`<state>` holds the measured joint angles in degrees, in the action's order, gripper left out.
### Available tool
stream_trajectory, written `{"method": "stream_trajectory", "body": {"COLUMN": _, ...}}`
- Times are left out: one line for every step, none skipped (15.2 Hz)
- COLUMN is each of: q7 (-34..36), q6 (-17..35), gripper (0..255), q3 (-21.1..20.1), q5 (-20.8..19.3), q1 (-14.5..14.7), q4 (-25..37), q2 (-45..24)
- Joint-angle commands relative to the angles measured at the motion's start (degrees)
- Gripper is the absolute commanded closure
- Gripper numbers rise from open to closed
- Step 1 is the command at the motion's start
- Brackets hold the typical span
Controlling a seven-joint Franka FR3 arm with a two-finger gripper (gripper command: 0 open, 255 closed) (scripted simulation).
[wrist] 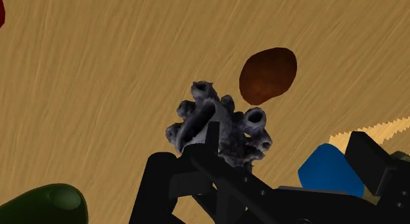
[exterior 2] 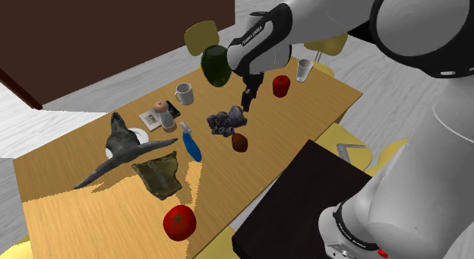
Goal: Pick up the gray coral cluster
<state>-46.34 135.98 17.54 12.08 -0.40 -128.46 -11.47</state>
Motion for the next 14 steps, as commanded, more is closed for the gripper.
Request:
{"method": "stream_trajectory", "body": {"q7": -2.9, "q6": 1.0, "gripper": 0, "q3": -0.6, "q5": 2.6, "q1": -1.0, "q4": 2.8, "q2": -4.7}}
{"method": "stream_trajectory", "body": {"q7": -4.2, "q6": 1.3, "gripper": 0, "q3": -1.1, "q5": 3.7, "q1": -1.6, "q4": 4.4, "q2": -7.1}}
{"method": "stream_trajectory", "body": {"q7": -5.3, "q6": 1.6, "gripper": 0, "q3": -1.6, "q5": 4.7, "q1": -2.3, "q4": 6.1, "q2": -9.5}}
{"method": "stream_trajectory", "body": {"q7": -6.4, "q6": 1.9, "gripper": 0, "q3": -2.1, "q5": 5.7, "q1": -2.9, "q4": 7.8, "q2": -11.8}}
{"method": "stream_trajectory", "body": {"q7": -7.4, "q6": 2.0, "gripper": 0, "q3": -2.7, "q5": 6.5, "q1": -3.6, "q4": 9.6, "q2": -14.2}}
{"method": "stream_trajectory", "body": {"q7": -8.3, "q6": 2.2, "gripper": 0, "q3": -3.2, "q5": 7.2, "q1": -4.3, "q4": 11.5, "q2": -16.5}}
{"method": "stream_trajectory", "body": {"q7": -9.1, "q6": 2.2, "gripper": 0, "q3": -3.8, "q5": 7.9, "q1": -5.0, "q4": 13.4, "q2": -18.9}}
{"method": "stream_trajectory", "body": {"q7": -9.8, "q6": 2.2, "gripper": 0, "q3": -4.3, "q5": 8.4, "q1": -5.6, "q4": 15.4, "q2": -21.2}}
{"method": "stream_trajectory", "body": {"q7": -10.5, "q6": 2.2, "gripper": 0, "q3": -4.8, "q5": 8.9, "q1": -6.3, "q4": 17.5, "q2": -23.5}}
{"method": "stream_trajectory", "body": {"q7": -10.6, "q6": 2.2, "gripper": 0, "q3": -5.0, "q5": 9.0, "q1": -6.5, "q4": 18.2, "q2": -24.2}}
{"method": "stream_trajectory", "body": {"q7": -10.8, "q6": 2.6, "gripper": 0, "q3": -5.2, "q5": 9.2, "q1": -6.6, "q4": 18.4, "q2": -24.9}}
{"method": "stream_trajectory", "body": {"q7": -11.0, "q6": 3.1, "gripper": 0, "q3": -5.4, "q5": 9.4, "q1": -6.8, "q4": 18.6, "q2": -25.5}}
{"method": "stream_trajectory", "body": {"q7": -11.2, "q6": 3.5, "gripper": 0, "q3": -5.6, "q5": 9.7, "q1": -6.9, "q4": 18.7, "q2": -26.2}}
{"method": "stream_trajectory", "body": {"q7": -11.4, "q6": 4.0, "gripper": 0, "q3": -5.8, "q5": 9.9, "q1": -7.0, "q4": 18.9, "q2": -26.8}}
